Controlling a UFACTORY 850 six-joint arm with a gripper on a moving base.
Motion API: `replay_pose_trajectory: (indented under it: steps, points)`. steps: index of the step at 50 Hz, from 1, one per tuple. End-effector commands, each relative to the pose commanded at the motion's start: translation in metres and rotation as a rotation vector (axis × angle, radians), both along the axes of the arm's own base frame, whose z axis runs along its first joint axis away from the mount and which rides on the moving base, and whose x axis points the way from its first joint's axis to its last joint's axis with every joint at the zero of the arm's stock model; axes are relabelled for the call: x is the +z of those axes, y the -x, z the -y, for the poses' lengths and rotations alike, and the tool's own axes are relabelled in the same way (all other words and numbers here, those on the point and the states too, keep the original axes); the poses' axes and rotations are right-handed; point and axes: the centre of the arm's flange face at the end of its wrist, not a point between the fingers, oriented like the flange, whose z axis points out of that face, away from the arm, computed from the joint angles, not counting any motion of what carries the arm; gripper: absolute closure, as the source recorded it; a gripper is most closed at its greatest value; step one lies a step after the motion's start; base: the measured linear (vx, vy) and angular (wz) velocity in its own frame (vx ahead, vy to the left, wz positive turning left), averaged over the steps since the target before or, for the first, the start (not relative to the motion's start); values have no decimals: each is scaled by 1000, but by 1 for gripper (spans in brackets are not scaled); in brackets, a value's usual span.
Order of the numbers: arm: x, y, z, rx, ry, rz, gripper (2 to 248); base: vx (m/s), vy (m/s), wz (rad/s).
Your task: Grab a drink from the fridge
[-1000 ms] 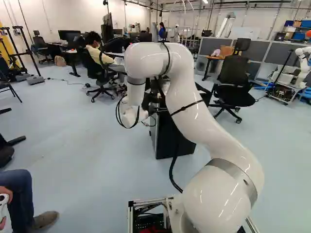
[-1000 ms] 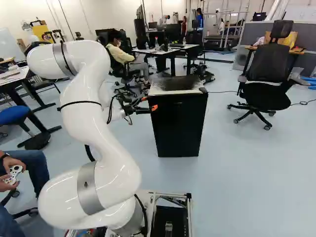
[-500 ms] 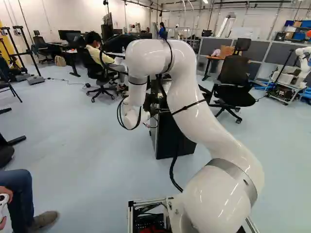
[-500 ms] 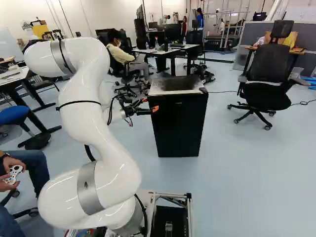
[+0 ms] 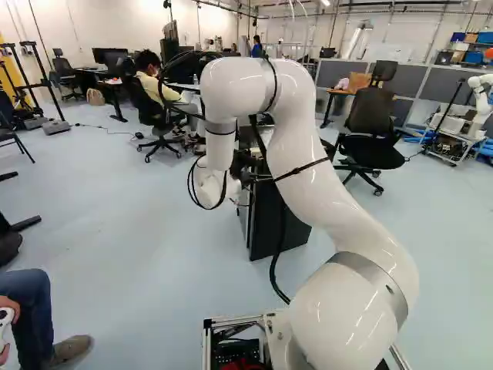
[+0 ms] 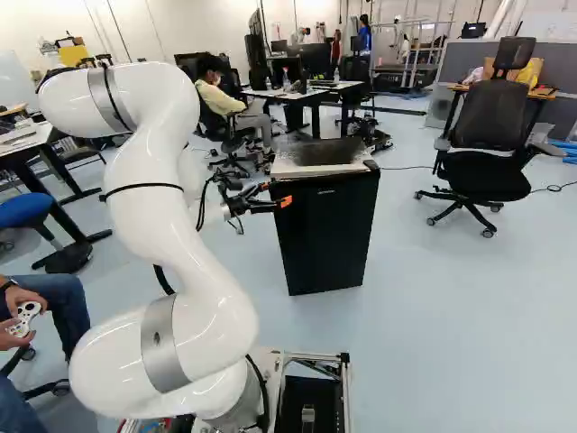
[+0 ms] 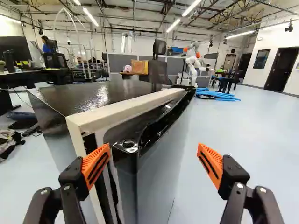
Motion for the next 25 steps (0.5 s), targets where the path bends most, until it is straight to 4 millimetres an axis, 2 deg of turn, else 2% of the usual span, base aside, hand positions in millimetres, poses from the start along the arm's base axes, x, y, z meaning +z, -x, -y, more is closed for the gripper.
replay_pose_trajectory:
  steps: [25]
  points:
    - [1,20,12,-3,15,-31,3,0,0,0]
